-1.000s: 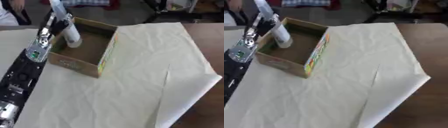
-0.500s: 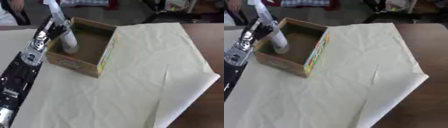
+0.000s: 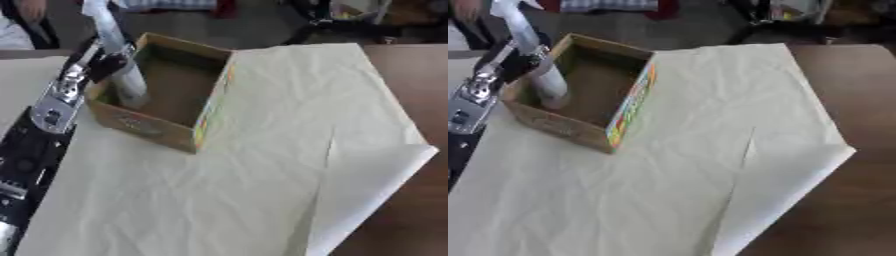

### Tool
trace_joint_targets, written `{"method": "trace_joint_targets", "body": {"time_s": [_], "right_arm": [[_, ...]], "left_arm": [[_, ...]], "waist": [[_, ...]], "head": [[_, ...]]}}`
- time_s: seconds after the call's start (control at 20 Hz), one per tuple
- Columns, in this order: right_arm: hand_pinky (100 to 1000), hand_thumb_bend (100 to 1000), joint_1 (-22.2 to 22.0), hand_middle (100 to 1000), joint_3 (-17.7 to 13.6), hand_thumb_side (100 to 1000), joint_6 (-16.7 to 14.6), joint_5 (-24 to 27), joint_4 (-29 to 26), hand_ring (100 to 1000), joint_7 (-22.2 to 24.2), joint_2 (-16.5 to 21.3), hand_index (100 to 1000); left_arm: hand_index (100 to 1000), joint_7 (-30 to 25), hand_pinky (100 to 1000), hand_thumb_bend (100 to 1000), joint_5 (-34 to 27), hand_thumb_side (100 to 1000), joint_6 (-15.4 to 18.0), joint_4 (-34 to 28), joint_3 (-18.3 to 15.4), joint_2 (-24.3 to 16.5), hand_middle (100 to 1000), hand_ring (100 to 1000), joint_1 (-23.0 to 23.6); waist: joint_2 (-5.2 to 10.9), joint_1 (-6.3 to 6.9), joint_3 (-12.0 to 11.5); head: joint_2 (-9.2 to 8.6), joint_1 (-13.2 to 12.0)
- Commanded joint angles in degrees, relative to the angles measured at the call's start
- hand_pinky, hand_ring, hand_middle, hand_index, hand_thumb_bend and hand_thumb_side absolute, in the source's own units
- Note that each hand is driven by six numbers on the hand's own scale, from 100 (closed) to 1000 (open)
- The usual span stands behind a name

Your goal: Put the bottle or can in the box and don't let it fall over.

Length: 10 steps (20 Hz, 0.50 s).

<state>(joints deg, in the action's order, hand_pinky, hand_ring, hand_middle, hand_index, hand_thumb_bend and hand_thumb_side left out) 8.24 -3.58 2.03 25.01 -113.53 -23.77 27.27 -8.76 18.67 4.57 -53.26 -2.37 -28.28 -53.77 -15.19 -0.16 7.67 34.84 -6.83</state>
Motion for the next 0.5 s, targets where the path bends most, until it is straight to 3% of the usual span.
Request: {"method": "trace_joint_targets", "body": {"time_s": [0.05, 0.1, 0.15, 0.35, 0.4, 0.5], "right_arm": [[963, 100, 0.12, 958, -0.78, 558, 0.05, -0.01, -1.06, 1000, -0.41, 0.96, 751], [963, 100, 0.12, 958, -0.76, 557, 0.06, 0.03, -1.06, 1000, -0.4, 0.95, 751], [963, 100, 0.08, 958, -0.76, 554, 0.05, 0.05, -1.06, 1000, -0.4, 0.96, 751], [963, 100, -0.02, 958, -0.86, 554, -0.08, 0.08, -1.06, 1000, -0.43, 1.04, 750], [963, 100, 0.0, 958, -0.84, 554, -0.07, 0.11, -1.06, 1000, -0.42, 1.04, 750], [963, 100, 0.03, 958, -0.81, 553, -0.04, 0.12, -1.06, 1000, -0.37, 1.06, 750]], "left_arm": [[898, -0.32, 1000, 100, 0.28, 613, 0.32, -2.5, -0.2, -2.82, 1000, 1000, -0.78], [898, -0.54, 1000, 100, 0.58, 405, 0.17, -2.45, -0.18, -2.89, 1000, 1000, -0.7], [894, -0.71, 1000, 100, 0.88, 287, -0.05, -2.38, -0.22, -2.95, 1000, 1000, -0.64], [931, -0.66, 1000, 100, 0.91, 384, -1.16, -2.06, -0.45, -2.99, 1000, 1000, -0.24], [929, -0.71, 1000, 100, 0.58, 483, -1.39, -1.99, -0.41, -2.97, 1000, 1000, -0.11], [925, -0.95, 1000, 100, -0.08, 526, -1.24, -2.38, -0.35, -3.08, 1000, 1000, 0.17]], "waist": [[1.72, 0.01, -0.15], [1.76, -0.03, -0.2], [1.79, -0.07, -0.23], [1.82, -0.13, -0.34], [1.82, -0.12, -0.36], [1.82, -0.12, -0.38]], "head": [[0.19, 0.41], [0.22, 0.47], [0.25, 0.54], [0.41, 0.68], [0.42, 0.71], [0.46, 0.77]]}}
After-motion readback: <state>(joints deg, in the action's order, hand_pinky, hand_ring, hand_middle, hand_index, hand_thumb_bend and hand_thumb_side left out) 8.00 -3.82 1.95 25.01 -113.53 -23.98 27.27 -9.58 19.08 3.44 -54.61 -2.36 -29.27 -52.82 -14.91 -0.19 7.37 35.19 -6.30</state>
